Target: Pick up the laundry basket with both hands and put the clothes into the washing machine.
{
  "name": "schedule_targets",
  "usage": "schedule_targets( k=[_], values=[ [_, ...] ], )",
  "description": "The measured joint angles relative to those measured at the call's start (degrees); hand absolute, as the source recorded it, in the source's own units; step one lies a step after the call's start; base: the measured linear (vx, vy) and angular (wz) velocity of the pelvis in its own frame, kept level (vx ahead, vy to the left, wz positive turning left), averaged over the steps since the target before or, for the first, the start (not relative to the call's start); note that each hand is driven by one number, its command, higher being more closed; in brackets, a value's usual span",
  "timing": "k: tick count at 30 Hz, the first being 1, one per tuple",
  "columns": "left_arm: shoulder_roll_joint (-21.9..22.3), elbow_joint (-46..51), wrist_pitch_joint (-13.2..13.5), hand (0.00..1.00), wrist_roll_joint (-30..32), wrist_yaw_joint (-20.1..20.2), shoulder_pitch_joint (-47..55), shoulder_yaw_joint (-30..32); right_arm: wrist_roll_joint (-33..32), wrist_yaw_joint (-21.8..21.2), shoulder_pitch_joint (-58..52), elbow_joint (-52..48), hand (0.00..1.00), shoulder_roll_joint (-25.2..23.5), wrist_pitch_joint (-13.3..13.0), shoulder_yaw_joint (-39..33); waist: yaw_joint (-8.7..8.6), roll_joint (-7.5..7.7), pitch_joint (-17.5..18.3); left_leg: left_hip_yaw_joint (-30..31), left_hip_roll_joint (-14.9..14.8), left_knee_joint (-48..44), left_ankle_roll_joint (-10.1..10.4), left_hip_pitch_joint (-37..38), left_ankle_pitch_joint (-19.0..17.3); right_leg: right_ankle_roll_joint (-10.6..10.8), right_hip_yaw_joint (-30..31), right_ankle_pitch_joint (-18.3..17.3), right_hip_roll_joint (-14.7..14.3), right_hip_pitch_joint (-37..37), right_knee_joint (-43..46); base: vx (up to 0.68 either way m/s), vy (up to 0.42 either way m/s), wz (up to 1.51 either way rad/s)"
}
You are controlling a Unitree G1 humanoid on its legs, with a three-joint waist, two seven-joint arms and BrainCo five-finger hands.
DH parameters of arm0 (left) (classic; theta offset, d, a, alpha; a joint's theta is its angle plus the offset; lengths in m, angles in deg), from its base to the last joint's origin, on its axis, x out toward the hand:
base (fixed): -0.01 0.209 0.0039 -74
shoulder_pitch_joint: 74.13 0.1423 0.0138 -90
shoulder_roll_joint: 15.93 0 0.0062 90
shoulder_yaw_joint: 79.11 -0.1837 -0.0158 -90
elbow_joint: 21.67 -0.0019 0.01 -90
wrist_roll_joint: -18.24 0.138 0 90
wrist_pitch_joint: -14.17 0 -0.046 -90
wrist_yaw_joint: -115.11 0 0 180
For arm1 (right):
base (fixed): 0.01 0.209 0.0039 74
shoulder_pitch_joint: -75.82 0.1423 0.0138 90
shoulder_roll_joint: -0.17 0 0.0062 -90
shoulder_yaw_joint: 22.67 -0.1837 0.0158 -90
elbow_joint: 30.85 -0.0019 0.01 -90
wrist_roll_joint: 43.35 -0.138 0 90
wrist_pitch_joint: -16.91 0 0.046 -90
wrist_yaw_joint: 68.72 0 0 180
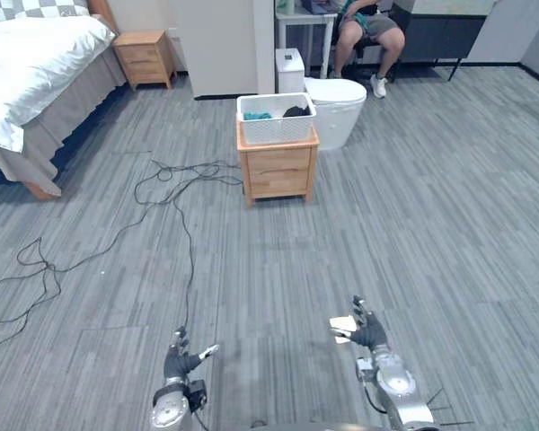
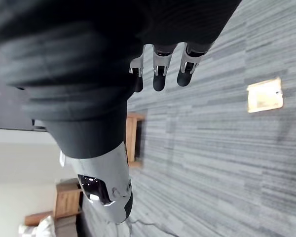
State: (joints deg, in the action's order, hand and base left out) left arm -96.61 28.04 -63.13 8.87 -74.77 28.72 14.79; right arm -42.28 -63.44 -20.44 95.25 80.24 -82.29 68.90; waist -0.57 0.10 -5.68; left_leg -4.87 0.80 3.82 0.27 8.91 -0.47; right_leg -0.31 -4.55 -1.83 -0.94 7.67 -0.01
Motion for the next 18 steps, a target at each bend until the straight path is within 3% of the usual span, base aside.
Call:
schedule_targets(
  k=[8,18],
  values=[
    [-0.43,-5.35,-1.18,0.00,2.85,1.31,0.30,0.72,-0.24,-0.29,-0.45,7.27,0.00,1.10,1.08,-2.67,-0.05,0.10,-0.08,-0.66,0.01,0.40,-0.02,-0.90,0.01,0.12,0.17,-0.11,-0.01,-1.15,-0.41,-0.04,-0.023,-0.04],
    [-0.43,-5.37,-1.20,0.00,5.73,2.41,0.12,0.63,-0.59,-0.02,0.47,10.25,0.00,1.20,1.96,-6.01,-0.12,0.23,-0.16,-1.94,0.16,1.41,-0.05,-2.72,-0.04,0.07,1.39,-0.05,-0.05,-3.52,-1.27,0.02,-0.013,-0.07]
  ],
)
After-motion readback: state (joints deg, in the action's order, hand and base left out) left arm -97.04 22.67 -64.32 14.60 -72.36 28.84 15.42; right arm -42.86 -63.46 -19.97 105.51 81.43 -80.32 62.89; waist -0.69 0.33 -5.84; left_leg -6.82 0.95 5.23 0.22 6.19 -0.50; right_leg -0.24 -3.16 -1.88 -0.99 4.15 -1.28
